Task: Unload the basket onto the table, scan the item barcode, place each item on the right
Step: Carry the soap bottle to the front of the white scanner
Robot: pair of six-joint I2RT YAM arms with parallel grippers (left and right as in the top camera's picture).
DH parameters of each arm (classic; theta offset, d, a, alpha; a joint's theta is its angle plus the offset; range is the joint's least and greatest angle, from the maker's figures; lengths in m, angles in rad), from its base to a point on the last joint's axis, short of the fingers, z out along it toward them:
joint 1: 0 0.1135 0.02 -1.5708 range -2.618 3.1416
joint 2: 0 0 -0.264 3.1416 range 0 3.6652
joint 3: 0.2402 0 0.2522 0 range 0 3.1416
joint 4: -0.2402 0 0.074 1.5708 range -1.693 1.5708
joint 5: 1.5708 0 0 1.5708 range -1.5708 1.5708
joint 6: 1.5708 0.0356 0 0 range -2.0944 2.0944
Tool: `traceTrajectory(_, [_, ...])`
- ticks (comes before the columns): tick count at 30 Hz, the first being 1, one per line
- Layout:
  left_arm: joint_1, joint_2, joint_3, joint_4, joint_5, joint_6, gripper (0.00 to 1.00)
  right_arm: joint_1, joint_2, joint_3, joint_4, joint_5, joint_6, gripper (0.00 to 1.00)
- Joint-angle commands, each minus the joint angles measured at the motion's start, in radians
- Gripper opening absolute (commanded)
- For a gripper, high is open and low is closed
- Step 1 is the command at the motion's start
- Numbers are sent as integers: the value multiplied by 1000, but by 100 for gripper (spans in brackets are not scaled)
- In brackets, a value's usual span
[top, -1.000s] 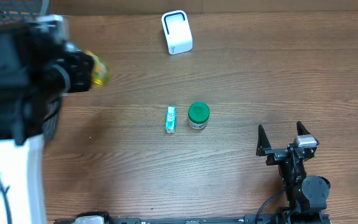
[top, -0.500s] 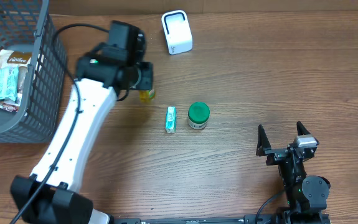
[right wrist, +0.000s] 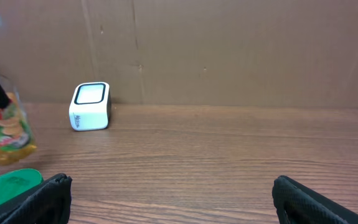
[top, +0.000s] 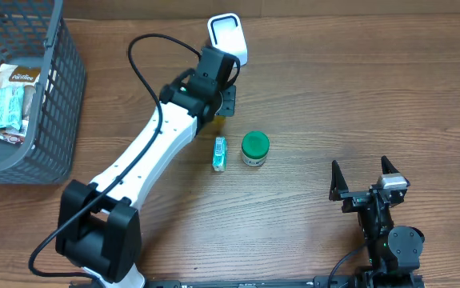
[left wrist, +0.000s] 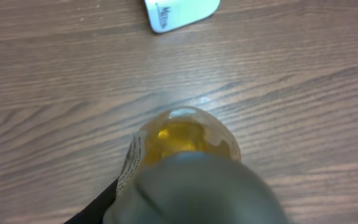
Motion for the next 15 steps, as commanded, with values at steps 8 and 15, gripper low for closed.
traceTrajectory(8, [-19,13,-139,215,-13,-21,39,5,-8,-11,3,2,-1,100])
traceTrajectory(15, [-21,13,-150,211,-9,-20,41,5,-8,-11,3,2,-1,100])
